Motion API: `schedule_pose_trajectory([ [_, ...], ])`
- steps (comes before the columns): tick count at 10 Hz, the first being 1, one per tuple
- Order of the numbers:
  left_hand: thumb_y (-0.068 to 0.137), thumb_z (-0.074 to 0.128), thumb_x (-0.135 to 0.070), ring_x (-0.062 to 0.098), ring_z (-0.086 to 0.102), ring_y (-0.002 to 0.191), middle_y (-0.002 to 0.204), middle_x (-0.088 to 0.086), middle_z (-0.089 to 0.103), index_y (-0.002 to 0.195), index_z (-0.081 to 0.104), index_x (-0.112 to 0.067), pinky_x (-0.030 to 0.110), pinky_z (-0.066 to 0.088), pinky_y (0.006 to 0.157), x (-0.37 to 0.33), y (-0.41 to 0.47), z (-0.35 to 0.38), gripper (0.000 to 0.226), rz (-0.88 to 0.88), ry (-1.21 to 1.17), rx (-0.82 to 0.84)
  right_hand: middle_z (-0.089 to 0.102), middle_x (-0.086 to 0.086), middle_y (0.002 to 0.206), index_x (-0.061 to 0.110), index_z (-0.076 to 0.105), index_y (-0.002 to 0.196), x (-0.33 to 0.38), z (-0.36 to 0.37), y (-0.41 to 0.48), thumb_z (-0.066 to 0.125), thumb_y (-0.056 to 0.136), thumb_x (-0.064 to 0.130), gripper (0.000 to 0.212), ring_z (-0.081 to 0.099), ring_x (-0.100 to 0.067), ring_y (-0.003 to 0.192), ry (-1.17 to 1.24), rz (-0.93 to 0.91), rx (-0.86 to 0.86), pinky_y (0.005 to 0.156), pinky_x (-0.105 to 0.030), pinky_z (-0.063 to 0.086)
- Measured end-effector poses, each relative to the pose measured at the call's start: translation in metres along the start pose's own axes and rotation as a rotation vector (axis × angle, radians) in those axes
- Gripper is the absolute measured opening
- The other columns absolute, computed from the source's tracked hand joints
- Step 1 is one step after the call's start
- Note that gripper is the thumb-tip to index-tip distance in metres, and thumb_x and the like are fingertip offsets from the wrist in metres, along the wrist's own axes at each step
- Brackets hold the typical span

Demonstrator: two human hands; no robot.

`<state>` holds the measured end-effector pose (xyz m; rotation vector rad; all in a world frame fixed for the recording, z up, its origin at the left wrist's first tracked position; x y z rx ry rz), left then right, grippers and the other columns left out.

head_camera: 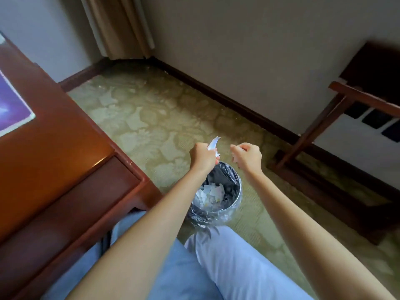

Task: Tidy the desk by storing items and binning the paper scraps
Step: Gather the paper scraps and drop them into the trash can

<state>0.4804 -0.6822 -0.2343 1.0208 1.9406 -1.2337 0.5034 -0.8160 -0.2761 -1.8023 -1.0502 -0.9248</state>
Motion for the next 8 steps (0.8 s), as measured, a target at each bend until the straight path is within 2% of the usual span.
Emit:
schedule_pose_trajectory([
  [1,0.094,0.05,-0.012,0.017,0.05,0.048,0.061,0.006,0.056,0.058,0.048,-0.012,0.02,0.041,0.043,0.036,0.033,0.017,0.036,-0.143,0.096,0.021,0.05,-0.01,0.051,0.01,0.04,0.049,-0.044,0.018,0.022,0.058,0.079,0.016,0.035,0.042,-0.019,0.049,-0.116,0.12,0.064,0.053,-0.029,0.034],
  [2,0.091,0.05,-0.003,0.033,0.067,0.081,0.09,0.023,0.066,0.076,0.059,-0.002,0.036,0.053,0.07,0.068,0.057,0.029,0.018,-0.254,0.197,0.021,0.055,-0.013,0.059,0.012,0.043,0.049,-0.08,0.035,0.038,0.057,0.077,0.015,0.032,0.045,-0.023,0.054,-0.238,0.223,0.111,0.056,-0.03,0.039],
  [3,0.088,0.048,0.004,0.038,0.066,0.099,0.101,0.023,0.066,0.091,0.061,0.007,0.045,0.053,0.082,0.096,0.08,0.042,0.014,-0.304,0.303,0.025,0.053,-0.008,0.052,0.01,0.047,0.049,-0.108,0.051,0.054,0.057,0.081,0.01,0.034,0.045,-0.017,0.047,-0.322,0.284,0.204,0.045,-0.024,0.042],
  [4,0.09,0.049,0.004,0.039,0.064,0.102,0.112,0.026,0.063,0.104,0.059,0.011,0.046,0.052,0.085,0.116,0.095,0.052,0.018,-0.337,0.346,0.05,0.051,-0.003,0.051,0.007,0.055,0.057,-0.13,0.065,0.063,0.057,0.085,0.012,0.028,0.047,-0.013,0.047,-0.382,0.356,0.296,0.049,-0.022,0.047],
  [5,0.089,0.049,0.006,0.036,0.062,0.099,0.111,0.025,0.062,0.095,0.059,0.011,0.043,0.053,0.083,0.129,0.102,0.057,0.013,-0.344,0.41,0.086,0.052,-0.005,0.055,0.006,0.056,0.069,-0.144,0.078,0.066,0.055,0.086,0.009,0.017,0.053,-0.018,0.051,-0.409,0.414,0.345,0.049,-0.025,0.045],
  [6,0.087,0.044,0.01,0.03,0.053,0.095,0.109,0.021,0.055,0.061,0.037,-0.007,0.041,0.047,0.077,0.134,0.105,0.057,0.032,-0.335,0.528,0.13,0.055,-0.007,0.064,0.01,0.055,0.078,-0.148,0.089,0.065,0.047,0.09,0.005,0.015,0.055,-0.017,0.046,-0.363,0.459,0.383,0.047,-0.022,0.046],
  [7,0.086,0.04,0.012,0.036,0.056,0.105,0.121,0.025,0.055,0.056,0.029,-0.013,0.045,0.048,0.086,0.136,0.106,0.057,0.04,-0.286,0.58,0.174,0.054,-0.01,0.065,0.006,0.054,0.069,-0.153,0.098,0.066,0.044,0.088,0.003,0.021,0.06,-0.026,0.056,-0.376,0.45,0.401,0.057,-0.034,0.048],
  [8,0.088,0.039,0.013,0.024,0.045,0.091,0.114,0.017,0.055,0.067,0.044,-0.017,0.036,0.045,0.079,0.138,0.105,0.053,0.037,-0.263,0.526,0.173,0.059,-0.019,0.08,-0.012,0.062,0.096,-0.151,0.098,0.065,0.043,0.086,0.002,0.026,0.065,-0.035,0.08,-0.383,0.429,0.379,0.077,-0.048,0.053],
])
Point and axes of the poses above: each hand's wrist, its own y-axis towards the middle knuckle, its own z-axis out of the palm, x = y × z, the point moved 4 cm from there along y, towards the middle knuckle
